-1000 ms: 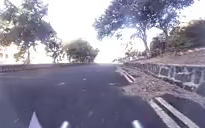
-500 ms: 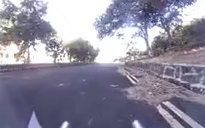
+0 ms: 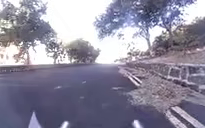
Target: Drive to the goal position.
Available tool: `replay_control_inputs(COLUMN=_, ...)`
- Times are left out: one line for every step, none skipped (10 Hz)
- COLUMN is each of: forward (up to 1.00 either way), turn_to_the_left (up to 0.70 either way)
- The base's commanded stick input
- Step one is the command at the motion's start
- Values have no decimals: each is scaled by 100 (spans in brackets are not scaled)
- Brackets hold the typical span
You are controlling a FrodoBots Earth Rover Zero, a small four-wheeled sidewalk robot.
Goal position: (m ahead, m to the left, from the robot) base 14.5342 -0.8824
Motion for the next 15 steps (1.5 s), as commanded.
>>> replay_control_inputs(forward=50, turn_to_the_left=-46)
replay_control_inputs(forward=50, turn_to_the_left=-46)
replay_control_inputs(forward=50, turn_to_the_left=-37)
replay_control_inputs(forward=50, turn_to_the_left=0)
replay_control_inputs(forward=50, turn_to_the_left=0)
replay_control_inputs(forward=50, turn_to_the_left=0)
replay_control_inputs(forward=50, turn_to_the_left=0)
replay_control_inputs(forward=50, turn_to_the_left=0)
replay_control_inputs(forward=50, turn_to_the_left=-4)
replay_control_inputs(forward=50, turn_to_the_left=-44)
replay_control_inputs(forward=50, turn_to_the_left=-43)
replay_control_inputs(forward=50, turn_to_the_left=-38)
replay_control_inputs(forward=50, turn_to_the_left=-13)
replay_control_inputs(forward=50, turn_to_the_left=0)
replay_control_inputs(forward=50, turn_to_the_left=0)
